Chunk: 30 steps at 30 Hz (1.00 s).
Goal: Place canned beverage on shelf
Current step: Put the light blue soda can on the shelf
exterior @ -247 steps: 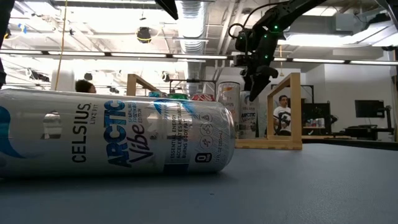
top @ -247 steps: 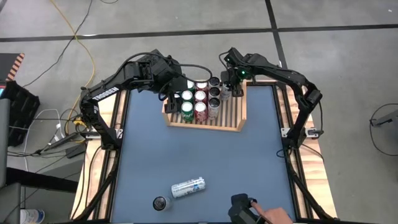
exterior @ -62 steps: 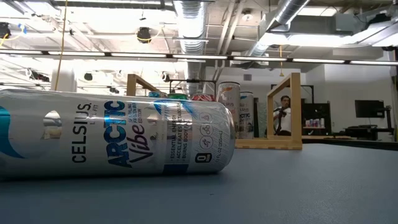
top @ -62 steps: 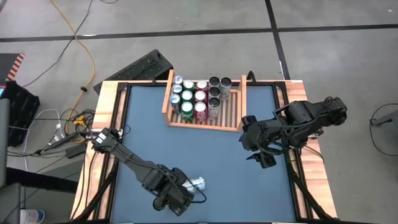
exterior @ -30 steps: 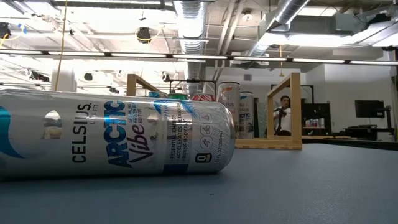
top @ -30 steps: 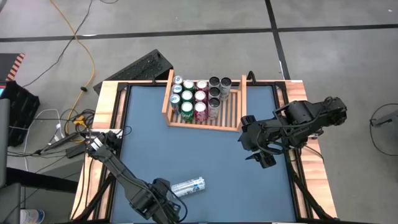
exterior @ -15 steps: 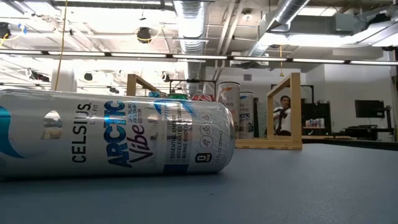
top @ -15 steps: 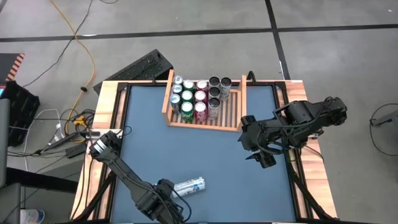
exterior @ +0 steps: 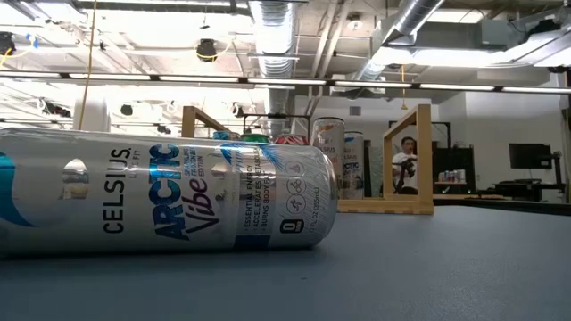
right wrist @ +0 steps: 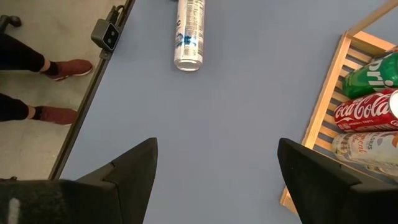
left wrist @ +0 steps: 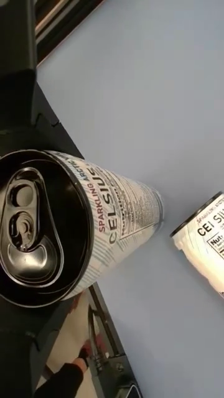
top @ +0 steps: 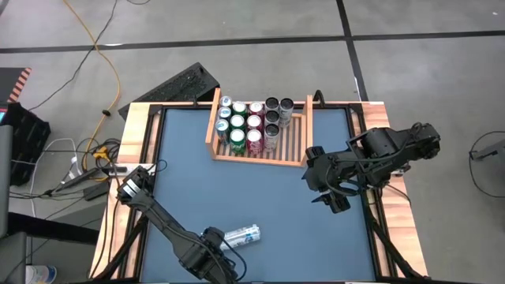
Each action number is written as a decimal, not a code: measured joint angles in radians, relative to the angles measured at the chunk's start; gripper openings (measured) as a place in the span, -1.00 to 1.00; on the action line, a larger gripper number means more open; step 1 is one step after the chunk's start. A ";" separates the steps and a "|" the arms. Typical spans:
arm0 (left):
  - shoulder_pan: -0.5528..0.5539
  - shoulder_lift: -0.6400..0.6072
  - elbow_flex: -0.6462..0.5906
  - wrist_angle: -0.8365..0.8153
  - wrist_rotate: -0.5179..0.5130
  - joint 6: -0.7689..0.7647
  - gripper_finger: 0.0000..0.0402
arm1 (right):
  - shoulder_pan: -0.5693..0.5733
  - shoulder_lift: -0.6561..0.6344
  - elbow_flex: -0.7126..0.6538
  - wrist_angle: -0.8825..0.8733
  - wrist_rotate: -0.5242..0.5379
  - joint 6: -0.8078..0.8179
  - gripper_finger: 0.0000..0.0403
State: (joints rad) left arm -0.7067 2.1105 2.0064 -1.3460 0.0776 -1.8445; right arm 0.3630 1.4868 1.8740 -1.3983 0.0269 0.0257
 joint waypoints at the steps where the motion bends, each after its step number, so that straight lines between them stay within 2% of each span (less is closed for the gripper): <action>1: 0.000 0.000 0.000 0.002 0.000 0.000 0.20 | 0.000 0.000 0.000 0.000 0.000 0.000 0.59; 5: 0.000 0.000 0.015 0.016 0.018 0.018 0.20 | 0.000 0.000 0.000 0.000 0.000 0.000 0.59; 10: 0.014 -0.002 0.094 -0.029 0.012 0.100 0.20 | 0.000 0.000 0.000 0.029 0.000 -0.008 0.59; 18: 0.114 -0.004 0.248 -0.226 -0.063 0.404 0.20 | 0.003 -0.015 0.000 0.041 0.000 0.015 0.59; 22: 0.197 -0.004 0.314 -0.217 -0.103 0.610 0.20 | 0.003 -0.040 0.000 0.037 0.009 0.056 0.59; 26: 0.275 -0.004 0.350 -0.220 -0.118 0.794 0.20 | 0.002 -0.058 0.000 0.030 0.077 0.120 0.59; 30: 0.356 -0.011 0.348 -0.223 -0.131 1.007 0.20 | 0.003 -0.069 0.000 0.013 0.223 0.186 0.59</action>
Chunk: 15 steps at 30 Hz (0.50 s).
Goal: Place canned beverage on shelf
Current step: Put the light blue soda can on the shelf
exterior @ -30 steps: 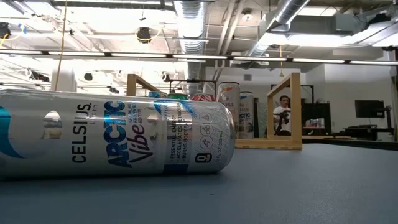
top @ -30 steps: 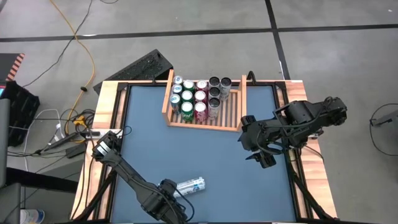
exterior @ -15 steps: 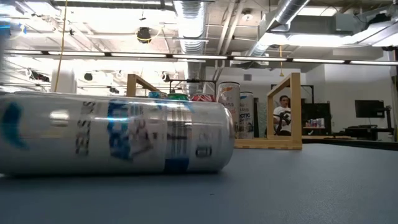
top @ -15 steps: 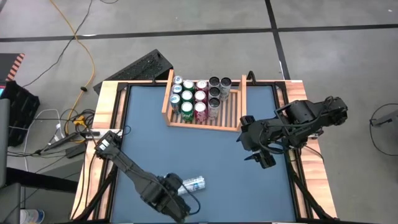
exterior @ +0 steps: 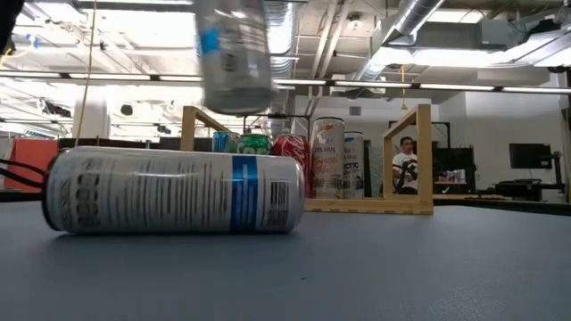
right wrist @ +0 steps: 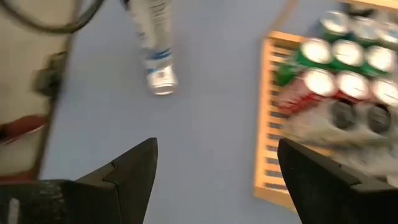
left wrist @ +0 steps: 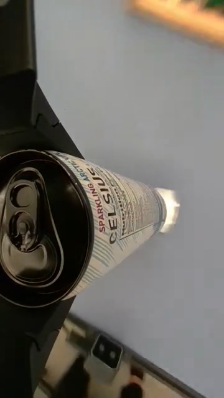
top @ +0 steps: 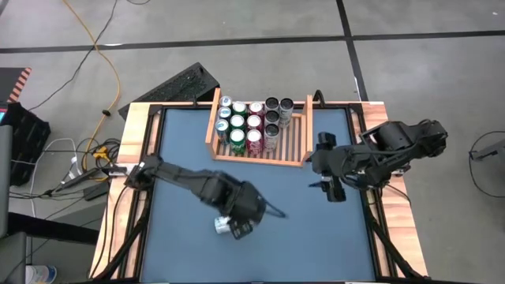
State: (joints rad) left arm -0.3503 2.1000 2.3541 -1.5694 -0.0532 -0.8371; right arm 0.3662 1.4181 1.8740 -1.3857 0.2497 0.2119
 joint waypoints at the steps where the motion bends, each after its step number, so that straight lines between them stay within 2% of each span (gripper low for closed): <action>1: 0.023 -0.001 0.000 0.002 -0.004 0.063 0.20 | 0.004 -0.005 0.000 -0.010 0.028 0.016 0.59; 10: 0.245 -0.001 0.000 0.070 -0.047 0.516 0.20 | 0.006 -0.062 0.000 -0.083 0.151 0.204 0.59; 15: 0.335 -0.001 0.000 0.124 -0.051 0.710 0.20 | 0.008 -0.063 -0.022 -0.130 0.302 0.274 0.59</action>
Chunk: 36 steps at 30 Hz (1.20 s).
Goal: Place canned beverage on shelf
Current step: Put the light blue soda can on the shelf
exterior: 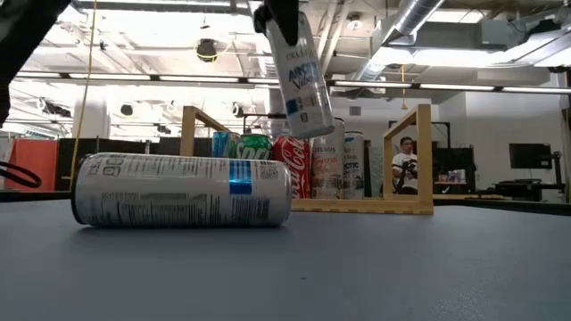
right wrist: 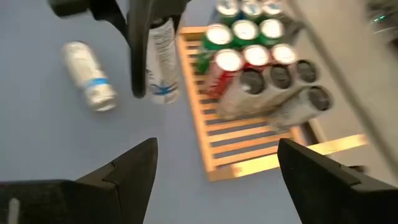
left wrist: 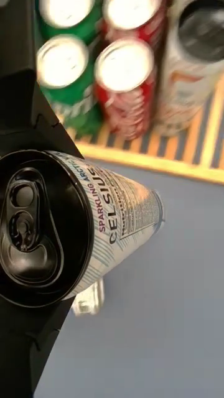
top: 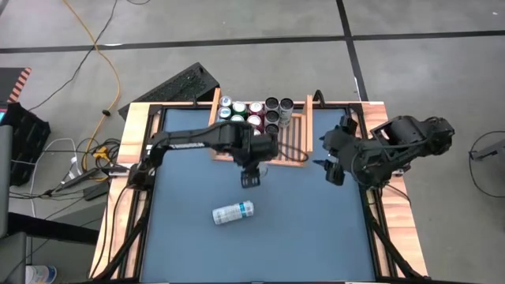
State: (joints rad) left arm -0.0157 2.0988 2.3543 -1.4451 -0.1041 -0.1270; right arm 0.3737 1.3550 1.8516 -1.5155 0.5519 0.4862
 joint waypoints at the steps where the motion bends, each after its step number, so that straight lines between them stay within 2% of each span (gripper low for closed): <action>1: 0.014 0.000 0.000 0.013 0.002 0.034 0.20 | -0.001 -0.008 -0.018 0.004 0.031 -0.009 0.59; 9: 0.108 0.000 0.000 0.178 -0.025 0.248 0.20 | -0.059 -0.155 -0.169 0.088 0.064 -0.079 0.59; 18: 0.188 -0.001 0.001 0.452 -0.091 0.350 0.20 | -0.274 -0.303 -0.272 0.200 0.039 -0.262 0.59; 24: 0.251 -0.001 0.001 0.531 -0.081 0.432 0.20 | -0.397 -0.310 -0.273 0.231 -0.063 -0.304 0.59; 27: 0.290 -0.001 0.001 0.549 -0.072 0.470 0.20 | -0.432 -0.300 -0.273 0.230 -0.078 -0.305 0.59; 30: 0.323 0.007 0.002 0.569 -0.021 0.494 0.20 | -0.454 -0.281 -0.273 0.230 -0.082 -0.304 0.59; 36: 0.323 0.053 0.000 0.583 0.015 0.608 0.20 | -0.484 -0.238 -0.273 0.231 -0.083 -0.304 0.59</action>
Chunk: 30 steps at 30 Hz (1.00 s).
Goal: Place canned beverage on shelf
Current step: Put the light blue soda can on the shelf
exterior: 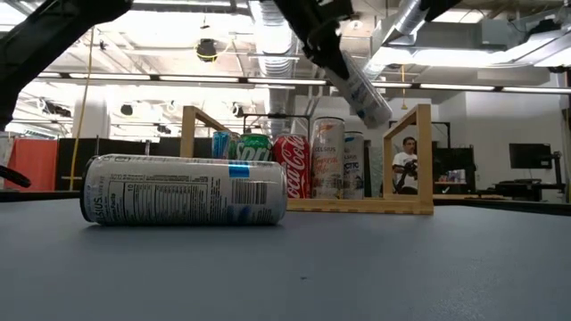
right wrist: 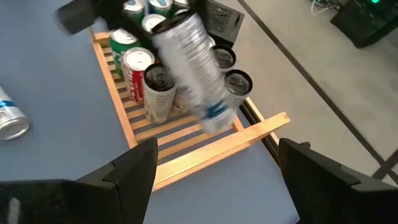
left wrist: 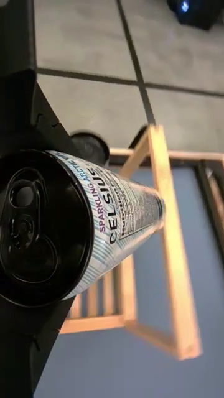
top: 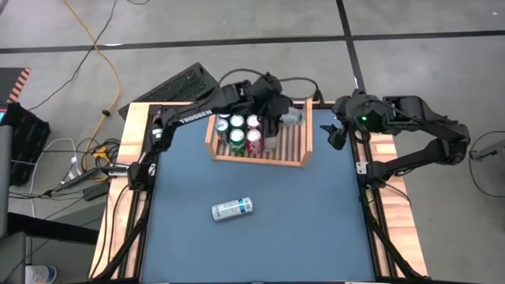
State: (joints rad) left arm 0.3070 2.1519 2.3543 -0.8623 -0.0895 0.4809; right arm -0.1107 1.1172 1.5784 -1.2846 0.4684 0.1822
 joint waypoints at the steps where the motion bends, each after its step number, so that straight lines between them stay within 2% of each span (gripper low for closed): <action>1: -0.008 0.015 0.000 -0.003 -0.007 0.027 0.20 | -0.006 0.008 0.000 0.002 0.000 0.000 0.59; 7: -0.033 0.059 0.000 -0.034 -0.073 0.123 0.20 | -0.033 0.042 0.000 0.023 0.000 -0.001 0.59; 13: -0.032 0.062 0.001 -0.032 -0.054 0.168 0.20 | -0.068 0.077 0.000 0.028 -0.001 -0.036 0.59; 17: -0.047 0.062 0.001 -0.049 -0.050 0.242 0.20 | -0.100 0.083 0.000 0.057 -0.049 -0.068 0.59; 30: -0.117 0.061 0.002 -0.116 -0.020 0.227 0.20 | -0.258 0.079 0.000 0.070 -0.185 -0.185 0.59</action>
State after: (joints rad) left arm 0.1899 2.2131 2.3562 -0.9779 -0.1094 0.7075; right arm -0.3682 1.1966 1.5787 -1.2147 0.2836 -0.0033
